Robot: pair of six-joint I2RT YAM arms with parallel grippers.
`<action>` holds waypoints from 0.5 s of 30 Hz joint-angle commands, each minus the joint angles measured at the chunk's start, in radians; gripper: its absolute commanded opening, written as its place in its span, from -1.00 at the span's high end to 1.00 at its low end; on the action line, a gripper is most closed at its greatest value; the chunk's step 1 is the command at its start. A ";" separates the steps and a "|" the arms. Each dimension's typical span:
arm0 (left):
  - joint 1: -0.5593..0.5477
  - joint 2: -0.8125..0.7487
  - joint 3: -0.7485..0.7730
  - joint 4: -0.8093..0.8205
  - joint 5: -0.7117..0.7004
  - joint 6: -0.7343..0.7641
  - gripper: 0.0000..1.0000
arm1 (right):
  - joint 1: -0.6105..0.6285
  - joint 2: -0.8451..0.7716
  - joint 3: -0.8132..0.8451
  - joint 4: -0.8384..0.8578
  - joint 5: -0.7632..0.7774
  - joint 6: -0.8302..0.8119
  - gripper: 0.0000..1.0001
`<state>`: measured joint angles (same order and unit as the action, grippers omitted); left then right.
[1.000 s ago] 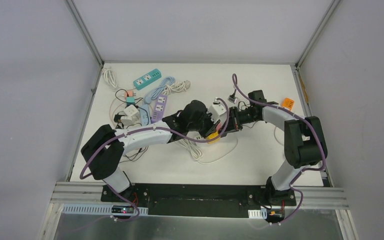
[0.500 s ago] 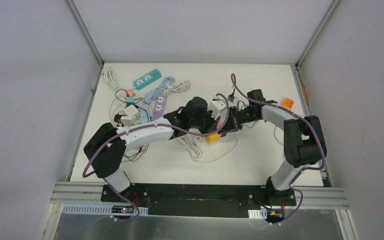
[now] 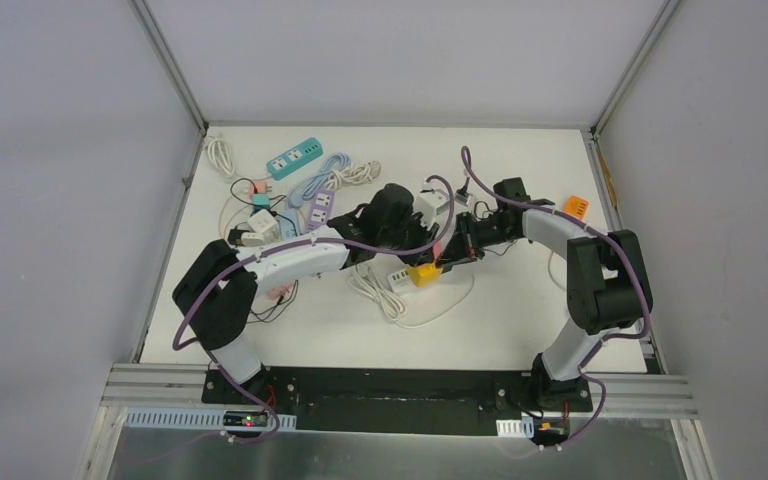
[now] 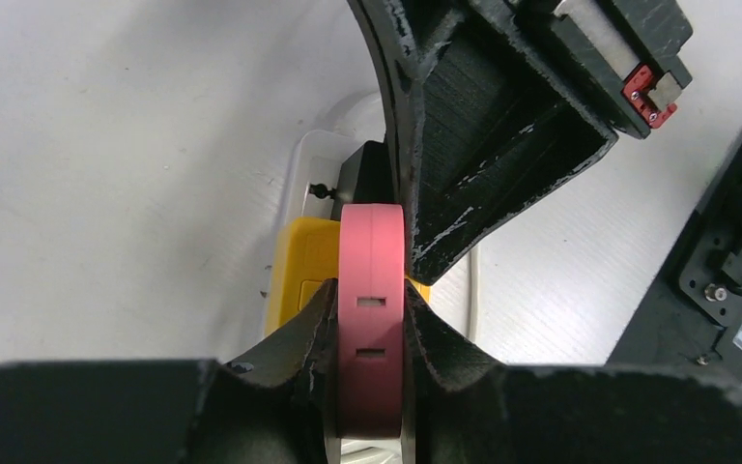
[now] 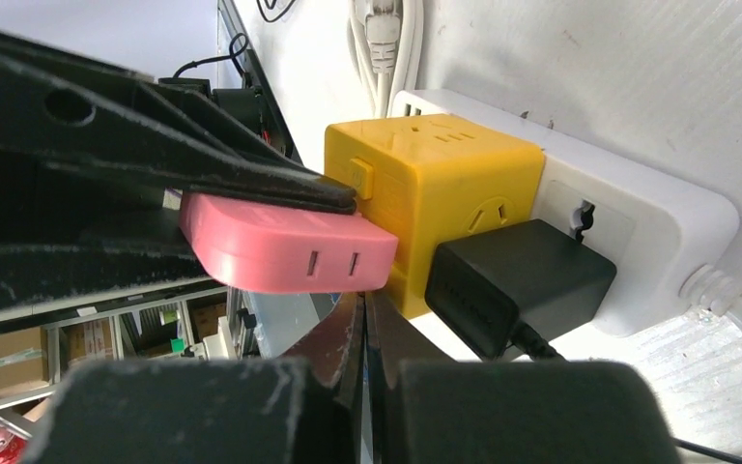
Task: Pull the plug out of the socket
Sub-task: Remove the plug from the socket.
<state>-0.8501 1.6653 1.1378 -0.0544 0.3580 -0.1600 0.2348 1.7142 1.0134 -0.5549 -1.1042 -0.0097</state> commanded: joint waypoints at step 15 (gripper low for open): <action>-0.006 0.057 0.202 -0.110 0.009 -0.106 1.00 | 0.021 0.048 0.009 -0.005 0.172 -0.063 1.00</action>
<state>-0.8726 1.7210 1.2751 -0.2398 0.2951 -0.1455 0.2371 1.7248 1.0245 -0.5686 -1.1027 -0.0097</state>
